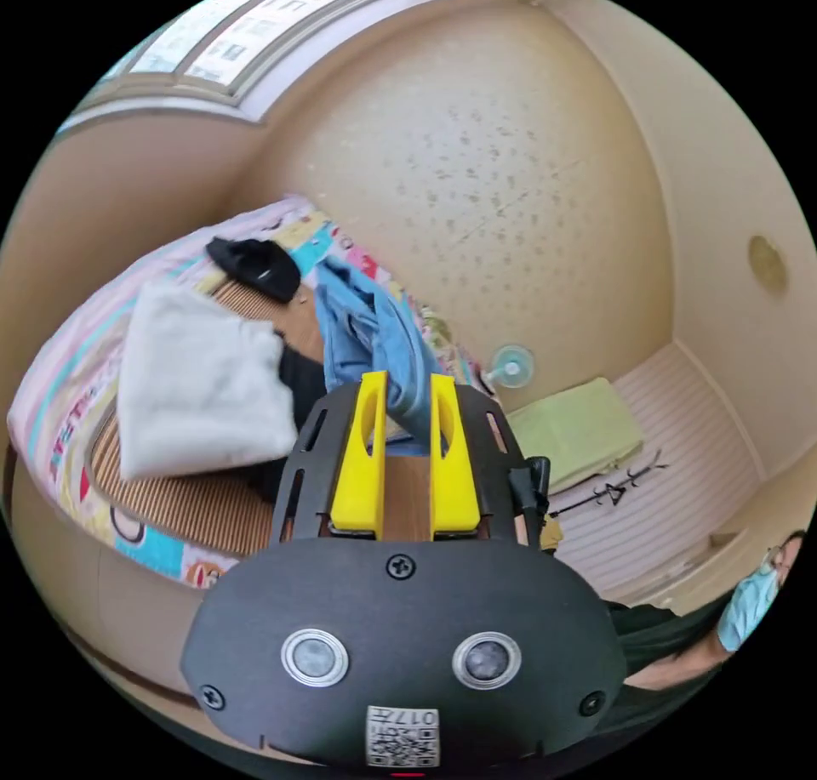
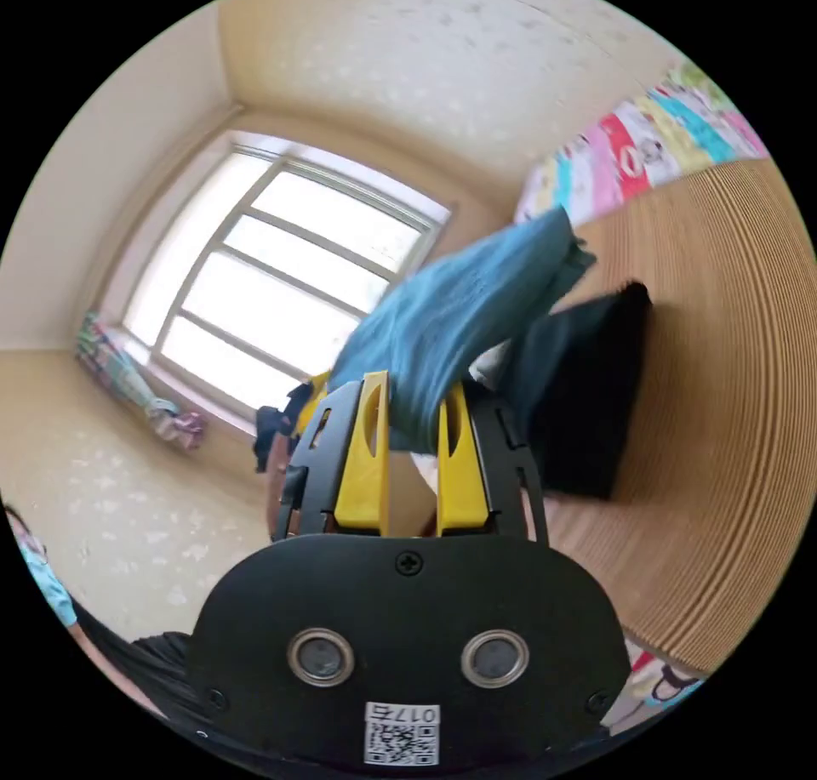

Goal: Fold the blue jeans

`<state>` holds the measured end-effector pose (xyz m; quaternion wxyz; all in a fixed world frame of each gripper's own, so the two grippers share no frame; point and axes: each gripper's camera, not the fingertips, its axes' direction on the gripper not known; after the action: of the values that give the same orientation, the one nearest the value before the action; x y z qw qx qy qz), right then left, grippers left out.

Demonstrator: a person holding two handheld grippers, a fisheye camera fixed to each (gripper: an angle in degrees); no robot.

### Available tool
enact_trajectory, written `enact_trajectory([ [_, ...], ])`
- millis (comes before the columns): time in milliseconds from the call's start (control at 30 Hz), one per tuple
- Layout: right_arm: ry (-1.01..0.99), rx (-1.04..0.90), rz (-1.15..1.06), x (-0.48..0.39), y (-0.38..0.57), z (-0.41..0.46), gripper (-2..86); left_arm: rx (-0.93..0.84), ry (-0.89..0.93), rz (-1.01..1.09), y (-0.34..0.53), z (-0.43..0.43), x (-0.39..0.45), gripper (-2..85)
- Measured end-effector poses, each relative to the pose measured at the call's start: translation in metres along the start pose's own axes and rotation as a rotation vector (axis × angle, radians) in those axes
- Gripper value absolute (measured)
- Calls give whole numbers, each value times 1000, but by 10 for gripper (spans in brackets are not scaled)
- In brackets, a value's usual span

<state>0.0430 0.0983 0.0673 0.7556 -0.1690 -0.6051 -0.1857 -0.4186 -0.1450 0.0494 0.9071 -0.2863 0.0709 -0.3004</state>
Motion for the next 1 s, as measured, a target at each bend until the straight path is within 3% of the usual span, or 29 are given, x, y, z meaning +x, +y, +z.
enact_trajectory([
  [100,107,-182,55,75,70,21,28,-65,-87,-108,80,34,-63,75],
  [233,220,-361,131,144,179,-27,12,-122,-235,-123,219,66,-89,38],
  [400,458,-351,191,161,260,-145,8,-239,-435,-58,329,107,-62,1],
  [500,754,-212,145,141,269,-232,6,-303,-515,34,345,137,-39,-7],
  [567,976,-33,132,112,270,-302,5,-363,-441,139,332,165,-15,-8],
  [667,1119,170,102,70,274,-371,4,-419,-444,284,313,211,22,-9],
  [867,1110,475,50,29,310,-450,4,-615,-430,426,335,300,95,-10],
  [1000,1047,516,183,72,344,-457,7,-767,-452,485,388,347,117,-10],
])
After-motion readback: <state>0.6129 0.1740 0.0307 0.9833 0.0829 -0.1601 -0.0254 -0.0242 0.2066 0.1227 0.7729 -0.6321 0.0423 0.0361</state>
